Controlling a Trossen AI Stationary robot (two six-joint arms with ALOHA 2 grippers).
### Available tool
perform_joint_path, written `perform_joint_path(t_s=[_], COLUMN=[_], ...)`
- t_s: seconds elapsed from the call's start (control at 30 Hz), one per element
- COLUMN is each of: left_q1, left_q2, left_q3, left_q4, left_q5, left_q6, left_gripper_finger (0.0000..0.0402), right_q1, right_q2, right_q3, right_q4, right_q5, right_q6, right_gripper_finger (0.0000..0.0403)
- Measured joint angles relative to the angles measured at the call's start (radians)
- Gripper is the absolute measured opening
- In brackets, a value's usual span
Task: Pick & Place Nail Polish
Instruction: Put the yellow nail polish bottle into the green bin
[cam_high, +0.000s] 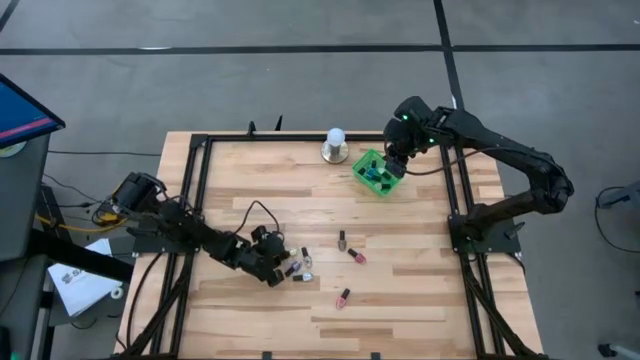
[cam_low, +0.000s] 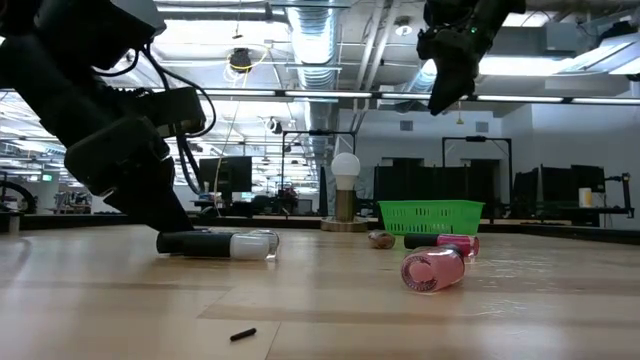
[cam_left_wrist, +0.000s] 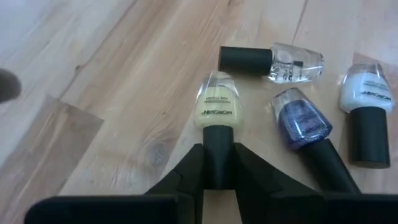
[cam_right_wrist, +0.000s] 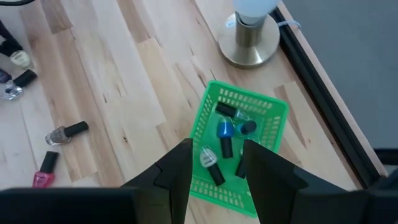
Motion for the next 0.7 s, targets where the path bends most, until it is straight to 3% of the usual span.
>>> perform_joint_path(t_s=[0.2,0.5,0.6,0.7], left_q1=[0.034,0.221,0.323,0.418], left_q2=[-0.085,-0.396,-0.504,-0.592], left_q3=[-0.008,-0.016,-0.014,-0.014], left_q4=[-0.029,-0.034,-0.012,0.049], left_q5=[0.044,0.036,0.124,0.286], left_q6=[0.013,0.178,0.184,0.169], left_gripper_finger=[0.0049,0.0049,0.0049,0.0049], right_q1=[0.051,0.154,0.203,0.255], right_q2=[0.000,0.000,0.000,0.000], right_q3=[0.000,0.000,0.000,0.000], right_q4=[0.073,0.284,0.342,0.401], right_q5=[-0.021,-0.130,-0.134,-0.133], right_q6=[0.038,0.018,-0.063,-0.149], right_gripper_finger=[0.0136,0.0161,0.0175,0.0189])
